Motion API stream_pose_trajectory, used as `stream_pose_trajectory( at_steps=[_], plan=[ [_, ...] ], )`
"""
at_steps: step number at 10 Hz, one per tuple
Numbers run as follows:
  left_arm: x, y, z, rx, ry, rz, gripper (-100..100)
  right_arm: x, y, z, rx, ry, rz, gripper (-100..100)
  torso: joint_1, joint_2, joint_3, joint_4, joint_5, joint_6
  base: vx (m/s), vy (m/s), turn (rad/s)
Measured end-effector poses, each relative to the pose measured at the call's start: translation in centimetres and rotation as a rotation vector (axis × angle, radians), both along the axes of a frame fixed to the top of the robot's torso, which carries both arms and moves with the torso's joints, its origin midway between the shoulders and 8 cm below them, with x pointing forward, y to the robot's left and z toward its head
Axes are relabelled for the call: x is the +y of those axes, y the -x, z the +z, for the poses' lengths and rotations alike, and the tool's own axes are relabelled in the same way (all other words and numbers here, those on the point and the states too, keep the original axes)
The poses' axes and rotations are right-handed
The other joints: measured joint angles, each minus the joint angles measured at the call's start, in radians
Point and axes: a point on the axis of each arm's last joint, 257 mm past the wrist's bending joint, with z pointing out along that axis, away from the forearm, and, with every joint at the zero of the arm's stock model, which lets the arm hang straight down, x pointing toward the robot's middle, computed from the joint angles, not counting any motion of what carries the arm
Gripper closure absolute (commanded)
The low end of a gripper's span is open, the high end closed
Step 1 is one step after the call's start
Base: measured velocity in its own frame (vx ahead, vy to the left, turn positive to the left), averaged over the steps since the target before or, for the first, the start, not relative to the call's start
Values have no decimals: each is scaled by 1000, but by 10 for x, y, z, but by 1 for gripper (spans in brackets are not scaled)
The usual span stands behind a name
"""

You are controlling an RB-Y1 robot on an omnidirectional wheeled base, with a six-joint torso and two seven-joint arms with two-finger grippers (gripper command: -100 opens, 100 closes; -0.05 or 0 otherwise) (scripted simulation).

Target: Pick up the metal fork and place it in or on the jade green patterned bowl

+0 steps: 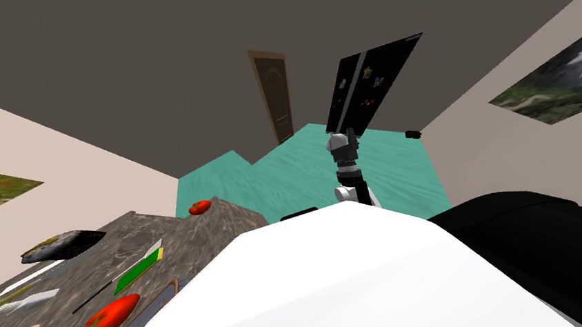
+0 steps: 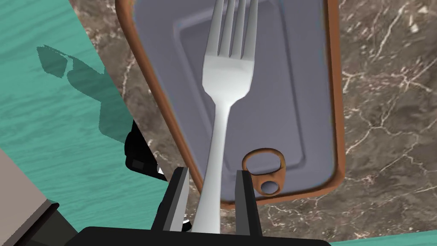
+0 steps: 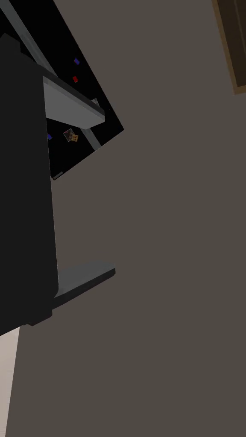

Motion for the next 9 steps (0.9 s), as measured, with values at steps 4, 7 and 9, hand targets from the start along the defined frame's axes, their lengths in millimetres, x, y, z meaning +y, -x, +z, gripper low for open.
stream_pose_trajectory(
  at_steps=[4, 7, 9],
  plan=[
    [7, 15, 8, 31, 30, 141, 100, 0, 0, 0, 0, 0, 0, 0, 3, 0, 0, 0, 1, -1, -309, -10, -272],
    [11, 28, 16, 59, 57, 255, 100, 0, 0, 0, 1, 0, 0, 0, 6, -5, -3, -1, 1, -5, -233, 9, -176],
    [14, 36, 22, 79, 69, 324, 100, 0, 0, 0, 0, 0, 0, 0, 9, -10, -6, -3, 2, -2, -186, 26, -191]
  ],
)
